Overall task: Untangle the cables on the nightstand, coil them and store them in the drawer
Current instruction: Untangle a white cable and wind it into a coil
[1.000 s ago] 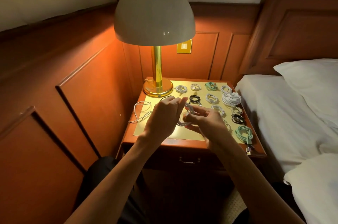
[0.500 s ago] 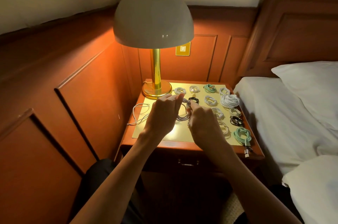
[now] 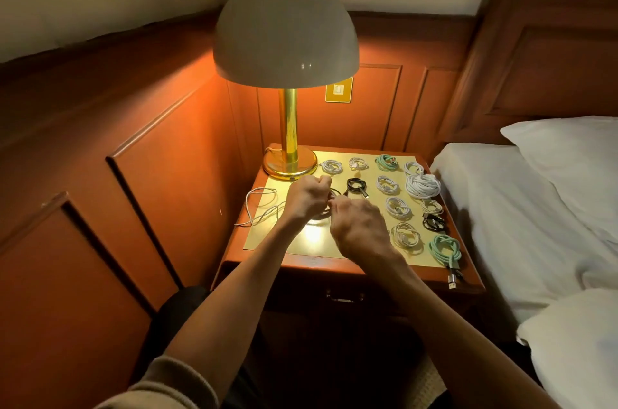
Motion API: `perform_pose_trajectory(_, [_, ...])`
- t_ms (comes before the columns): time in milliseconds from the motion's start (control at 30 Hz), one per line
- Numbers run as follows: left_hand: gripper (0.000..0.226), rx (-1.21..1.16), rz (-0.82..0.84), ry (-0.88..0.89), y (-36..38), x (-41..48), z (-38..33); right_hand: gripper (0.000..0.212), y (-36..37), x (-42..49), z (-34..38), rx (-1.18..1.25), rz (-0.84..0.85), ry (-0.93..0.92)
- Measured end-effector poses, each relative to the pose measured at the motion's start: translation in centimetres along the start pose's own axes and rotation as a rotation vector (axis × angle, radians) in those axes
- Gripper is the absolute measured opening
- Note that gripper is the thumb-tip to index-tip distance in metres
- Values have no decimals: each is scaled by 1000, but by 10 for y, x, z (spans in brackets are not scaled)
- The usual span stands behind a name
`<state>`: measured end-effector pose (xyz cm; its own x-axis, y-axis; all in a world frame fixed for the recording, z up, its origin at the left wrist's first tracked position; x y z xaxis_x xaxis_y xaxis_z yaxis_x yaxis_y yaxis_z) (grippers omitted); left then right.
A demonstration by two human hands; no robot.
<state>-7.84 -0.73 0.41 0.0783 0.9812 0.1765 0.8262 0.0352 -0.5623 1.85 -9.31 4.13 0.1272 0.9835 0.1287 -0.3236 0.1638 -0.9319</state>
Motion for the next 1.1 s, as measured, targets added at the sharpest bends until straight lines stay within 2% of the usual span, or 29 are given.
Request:
perform_pose_trajectory(100, [44,-33,7,11,2,8,-1,38,6,4,-10,215,111,48])
perform_pose_trajectory(200, [44,-93,3,-6,8,16,1,37,8,1,-15,337,136,65])
perform_pose_trajectory(300, [47,-124,27,7,18,19,-1,39,9,-7,-22,376,141,71])
perform_pose_trajectory(400, [56,-123,-18,62,20,19,-12,38,9,-8,-32,430,144,110])
perform_pose_trajectory(567, [57,-79,-8,70,31,19,-16,37,12,-9,-44,412,142,162])
perform_pose_trajectory(667, [50,-84,74,19,37,16,-11,36,13,-13,-46,473,148,159])
perform_pose_trajectory(733, [43,-128,238,-45,46,10,-2,36,12,-16,-50,501,116,146])
perform_pose_trajectory(800, [41,-250,412,-188,55,-7,13,37,15,-22,-55,462,87,131])
perform_pose_trajectory(867, [47,-291,413,-233,50,-17,23,34,21,-24,-60,363,78,123])
perform_pose_trajectory(1000, [51,-291,365,-196,47,-26,26,30,30,-13,-64,79,55,186])
perform_pose_trajectory(1033, [49,-295,344,-188,47,-26,27,35,30,-10,-61,77,45,178])
perform_pose_trajectory(1100, [46,-302,318,-179,46,-25,29,63,33,-7,-50,63,56,98])
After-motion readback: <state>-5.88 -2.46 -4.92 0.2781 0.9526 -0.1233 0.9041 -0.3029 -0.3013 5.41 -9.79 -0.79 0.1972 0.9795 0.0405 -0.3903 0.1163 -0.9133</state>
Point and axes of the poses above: each hand's wrist, its own x-axis towards the middle knuckle, its own y-axis out of the palm, z = x × y, the point moved 9 cm from there along x, towards the middle knuckle, and after that the axes turned 11 degrees about y, right-handed, at the moved point
